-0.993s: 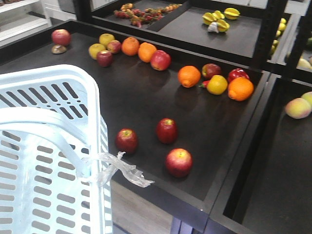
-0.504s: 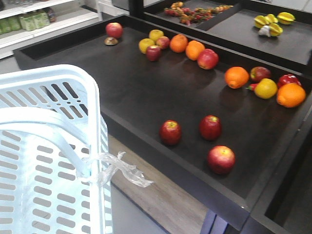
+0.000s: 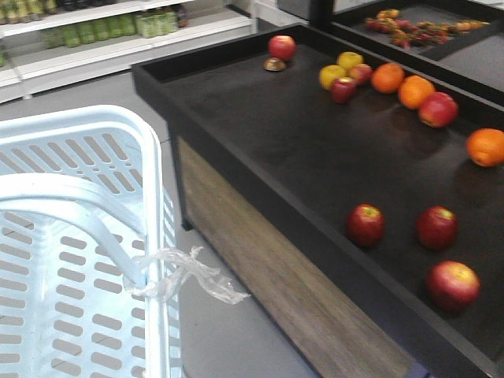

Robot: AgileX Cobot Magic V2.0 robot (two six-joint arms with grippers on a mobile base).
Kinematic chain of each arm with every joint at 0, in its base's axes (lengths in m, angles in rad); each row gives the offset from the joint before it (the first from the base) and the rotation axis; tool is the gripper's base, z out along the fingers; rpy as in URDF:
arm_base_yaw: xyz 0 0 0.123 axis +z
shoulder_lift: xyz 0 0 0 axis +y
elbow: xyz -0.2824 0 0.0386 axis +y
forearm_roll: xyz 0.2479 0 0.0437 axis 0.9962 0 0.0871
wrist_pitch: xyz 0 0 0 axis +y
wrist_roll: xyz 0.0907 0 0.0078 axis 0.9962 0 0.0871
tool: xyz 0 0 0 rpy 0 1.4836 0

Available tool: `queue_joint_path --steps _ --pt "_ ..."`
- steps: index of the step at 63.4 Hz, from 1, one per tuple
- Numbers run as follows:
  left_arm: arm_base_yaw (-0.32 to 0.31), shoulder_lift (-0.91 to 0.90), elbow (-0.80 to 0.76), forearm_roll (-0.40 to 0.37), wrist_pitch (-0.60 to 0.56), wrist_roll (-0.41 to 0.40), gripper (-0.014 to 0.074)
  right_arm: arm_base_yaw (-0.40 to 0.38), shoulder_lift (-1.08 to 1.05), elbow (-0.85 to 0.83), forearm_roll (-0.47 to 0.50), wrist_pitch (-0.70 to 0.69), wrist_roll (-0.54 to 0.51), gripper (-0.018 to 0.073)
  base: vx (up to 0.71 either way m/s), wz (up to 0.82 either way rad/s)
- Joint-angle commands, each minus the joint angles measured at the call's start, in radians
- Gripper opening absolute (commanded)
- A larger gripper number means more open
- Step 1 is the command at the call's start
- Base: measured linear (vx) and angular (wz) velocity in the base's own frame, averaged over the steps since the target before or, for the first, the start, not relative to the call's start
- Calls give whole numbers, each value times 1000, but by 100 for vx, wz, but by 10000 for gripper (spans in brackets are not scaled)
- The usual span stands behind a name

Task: Pick three apples into basket with both arms
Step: 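Drive the base around the fruit table carrying the basket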

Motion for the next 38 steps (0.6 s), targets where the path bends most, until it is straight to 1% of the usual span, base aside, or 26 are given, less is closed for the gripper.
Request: queue_joint_path --steps 1,38 --pt "-3 4 -34 4 -98 -17 -6 3 -11 14 -6 -79 -7 -9 4 50" --pt "-3 4 -34 4 -98 -17 -6 3 -11 14 -6 -79 -7 -9 9 50"
